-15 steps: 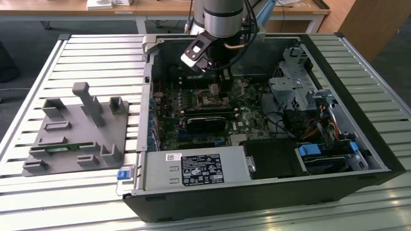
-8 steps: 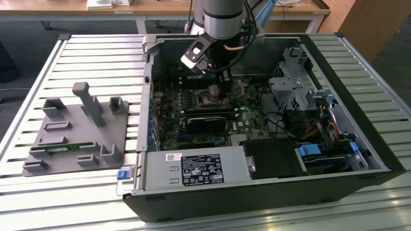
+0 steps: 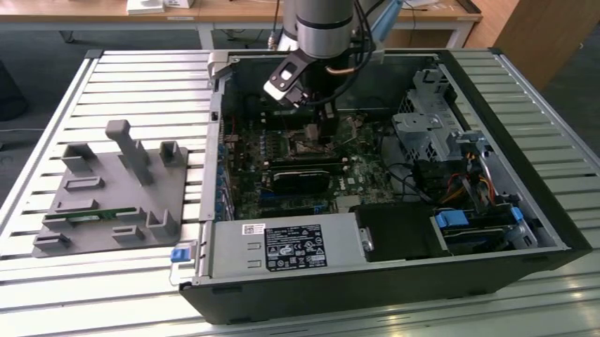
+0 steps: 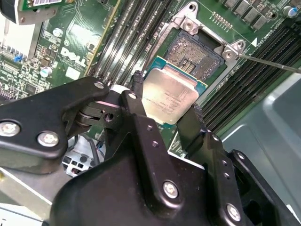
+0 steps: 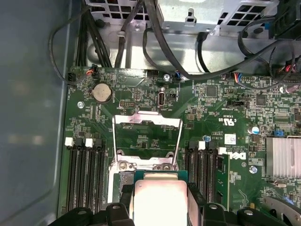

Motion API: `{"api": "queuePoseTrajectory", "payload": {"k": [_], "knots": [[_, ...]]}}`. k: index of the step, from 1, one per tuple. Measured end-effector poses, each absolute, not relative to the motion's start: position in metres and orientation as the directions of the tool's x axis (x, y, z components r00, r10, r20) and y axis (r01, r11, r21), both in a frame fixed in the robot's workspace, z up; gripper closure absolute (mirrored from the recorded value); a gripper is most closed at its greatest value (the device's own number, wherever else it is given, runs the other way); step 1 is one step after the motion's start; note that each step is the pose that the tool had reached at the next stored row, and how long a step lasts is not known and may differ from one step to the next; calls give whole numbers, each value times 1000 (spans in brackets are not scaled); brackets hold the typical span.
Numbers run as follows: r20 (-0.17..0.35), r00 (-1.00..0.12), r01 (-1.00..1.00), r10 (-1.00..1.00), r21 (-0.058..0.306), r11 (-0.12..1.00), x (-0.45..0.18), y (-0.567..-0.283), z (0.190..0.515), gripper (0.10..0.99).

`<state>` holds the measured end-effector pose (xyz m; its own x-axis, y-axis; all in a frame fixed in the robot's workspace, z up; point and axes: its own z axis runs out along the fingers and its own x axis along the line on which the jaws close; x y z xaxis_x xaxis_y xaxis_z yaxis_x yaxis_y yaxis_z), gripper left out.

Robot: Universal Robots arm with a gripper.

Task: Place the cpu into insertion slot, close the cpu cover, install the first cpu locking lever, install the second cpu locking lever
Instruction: 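Place the cpu into insertion slot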

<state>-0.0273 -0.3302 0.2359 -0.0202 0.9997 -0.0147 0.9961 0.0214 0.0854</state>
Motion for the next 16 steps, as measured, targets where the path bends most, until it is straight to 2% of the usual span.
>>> {"api": "queuePoseTrajectory", "payload": {"k": [16], "knots": [[-15,-20,996,1000,86,21,-34,-324,222,549]]}}
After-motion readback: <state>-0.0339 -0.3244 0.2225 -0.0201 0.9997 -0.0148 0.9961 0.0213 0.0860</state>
